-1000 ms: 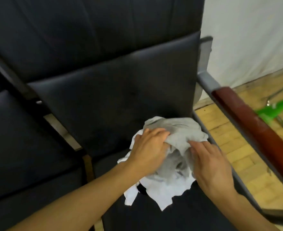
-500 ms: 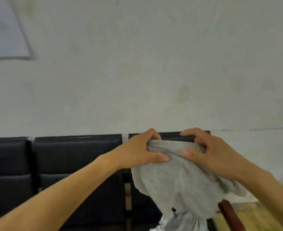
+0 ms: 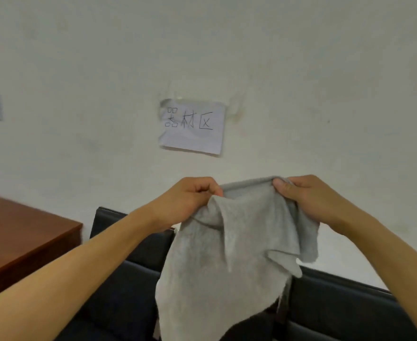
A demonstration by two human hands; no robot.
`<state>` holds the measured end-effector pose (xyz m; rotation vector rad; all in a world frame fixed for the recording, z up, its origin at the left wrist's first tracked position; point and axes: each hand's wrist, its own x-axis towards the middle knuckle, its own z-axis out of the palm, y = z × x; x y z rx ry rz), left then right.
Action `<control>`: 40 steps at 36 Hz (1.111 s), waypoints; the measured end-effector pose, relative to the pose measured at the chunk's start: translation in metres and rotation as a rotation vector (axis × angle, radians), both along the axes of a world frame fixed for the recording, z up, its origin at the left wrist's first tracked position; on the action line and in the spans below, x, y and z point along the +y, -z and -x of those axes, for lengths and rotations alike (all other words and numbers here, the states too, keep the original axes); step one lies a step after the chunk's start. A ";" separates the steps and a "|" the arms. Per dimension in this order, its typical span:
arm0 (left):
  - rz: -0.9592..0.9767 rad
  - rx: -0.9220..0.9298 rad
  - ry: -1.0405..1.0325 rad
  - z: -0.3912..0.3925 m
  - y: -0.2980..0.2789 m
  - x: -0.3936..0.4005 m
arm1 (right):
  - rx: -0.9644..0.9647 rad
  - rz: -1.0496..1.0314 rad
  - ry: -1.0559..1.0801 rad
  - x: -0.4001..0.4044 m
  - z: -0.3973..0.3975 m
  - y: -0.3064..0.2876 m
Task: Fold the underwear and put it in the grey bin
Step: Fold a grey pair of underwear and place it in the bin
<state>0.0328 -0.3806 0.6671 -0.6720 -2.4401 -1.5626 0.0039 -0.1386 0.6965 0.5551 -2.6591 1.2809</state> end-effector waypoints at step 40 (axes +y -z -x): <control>-0.999 -0.170 0.022 0.084 -0.080 -0.199 | -0.411 -0.158 -0.129 -0.193 0.013 -0.012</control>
